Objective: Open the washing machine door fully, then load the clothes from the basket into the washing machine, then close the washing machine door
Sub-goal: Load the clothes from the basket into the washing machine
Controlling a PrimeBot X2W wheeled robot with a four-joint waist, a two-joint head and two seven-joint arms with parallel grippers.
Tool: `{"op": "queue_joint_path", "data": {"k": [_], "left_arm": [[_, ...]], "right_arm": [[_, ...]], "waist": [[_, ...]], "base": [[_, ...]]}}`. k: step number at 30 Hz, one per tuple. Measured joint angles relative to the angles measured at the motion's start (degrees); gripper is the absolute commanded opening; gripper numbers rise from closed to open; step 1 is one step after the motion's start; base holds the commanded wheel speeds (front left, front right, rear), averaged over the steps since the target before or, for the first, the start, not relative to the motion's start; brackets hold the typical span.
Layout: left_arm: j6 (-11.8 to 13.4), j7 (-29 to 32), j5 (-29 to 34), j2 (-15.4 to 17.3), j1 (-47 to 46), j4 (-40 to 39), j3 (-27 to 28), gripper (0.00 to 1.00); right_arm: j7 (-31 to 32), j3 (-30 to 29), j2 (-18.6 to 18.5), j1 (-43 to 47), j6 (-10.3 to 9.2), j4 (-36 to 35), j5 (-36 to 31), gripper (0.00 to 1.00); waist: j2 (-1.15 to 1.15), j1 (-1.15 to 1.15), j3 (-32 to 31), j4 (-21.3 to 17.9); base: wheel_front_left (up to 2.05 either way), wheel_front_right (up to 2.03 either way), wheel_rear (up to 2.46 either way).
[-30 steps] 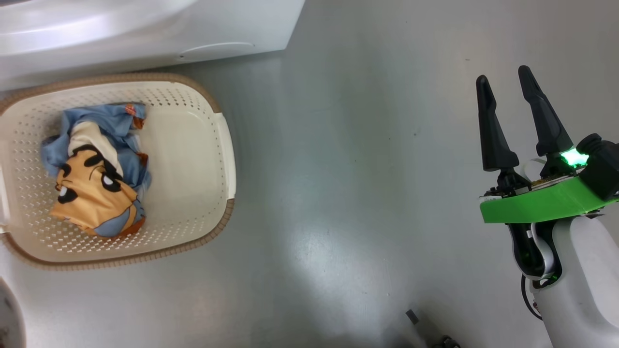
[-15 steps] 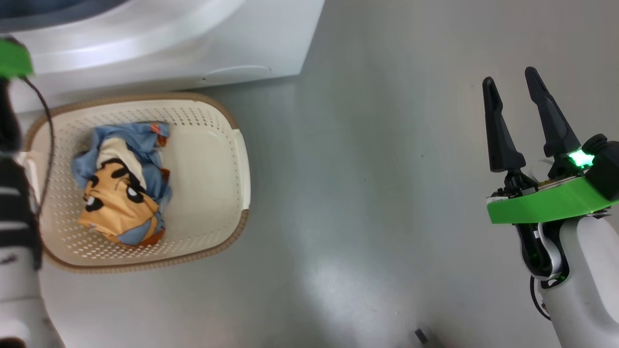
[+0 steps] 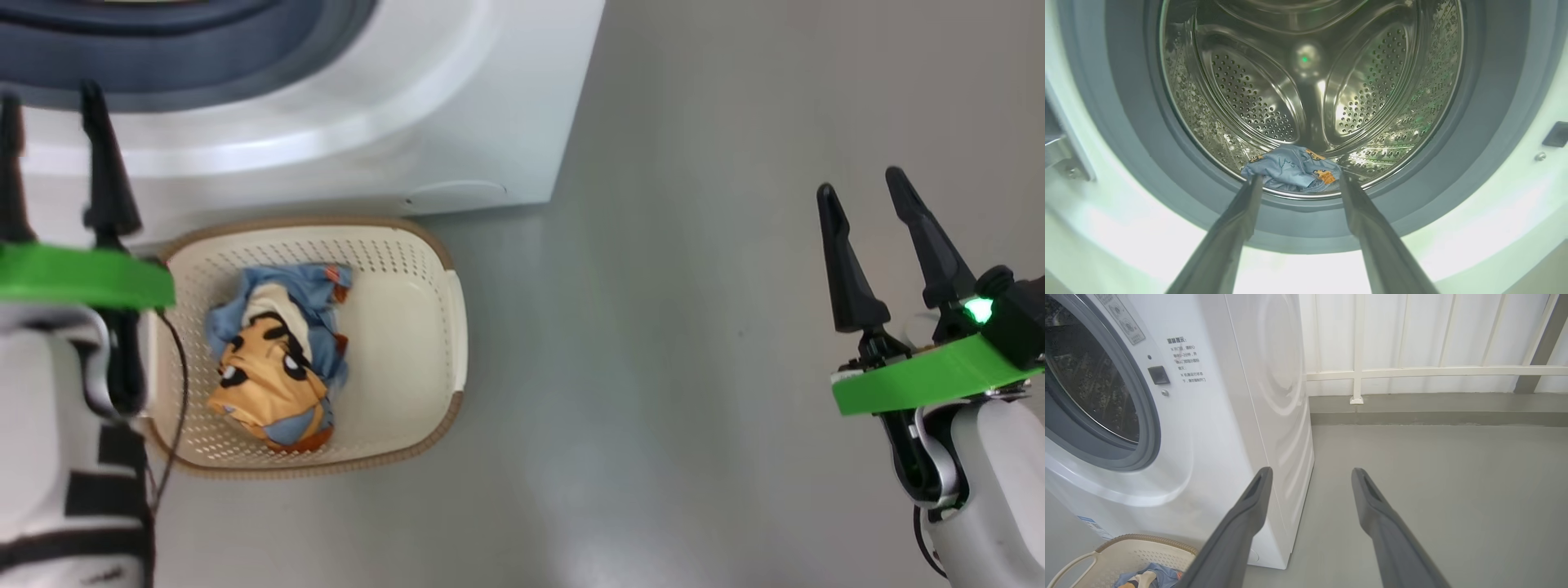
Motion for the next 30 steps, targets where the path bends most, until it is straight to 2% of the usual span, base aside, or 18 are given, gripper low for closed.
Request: {"op": "queue_joint_path", "data": {"k": [12, 30], "left_arm": [[0.0, 0.0, 0.0, -1.7, 13.1, -4.5, 0.1, 1.00], [0.0, 0.0, 0.1, -2.7, 31.7, -12.8, 1.7, 1.00]], "right_arm": [[0.0, 0.4, -1.2, 4.5, 0.00, 1.4, 0.0, 1.00], [0.0, -0.2, -1.4, 12.7, 0.00, 2.0, 0.2, 1.00]], "waist": [[0.00, 0.00, -8.2, 2.4], [0.00, 0.00, -18.8, 3.5]], "base": [[0.00, 0.00, 0.00], [0.00, 0.00, 0.00]]}}
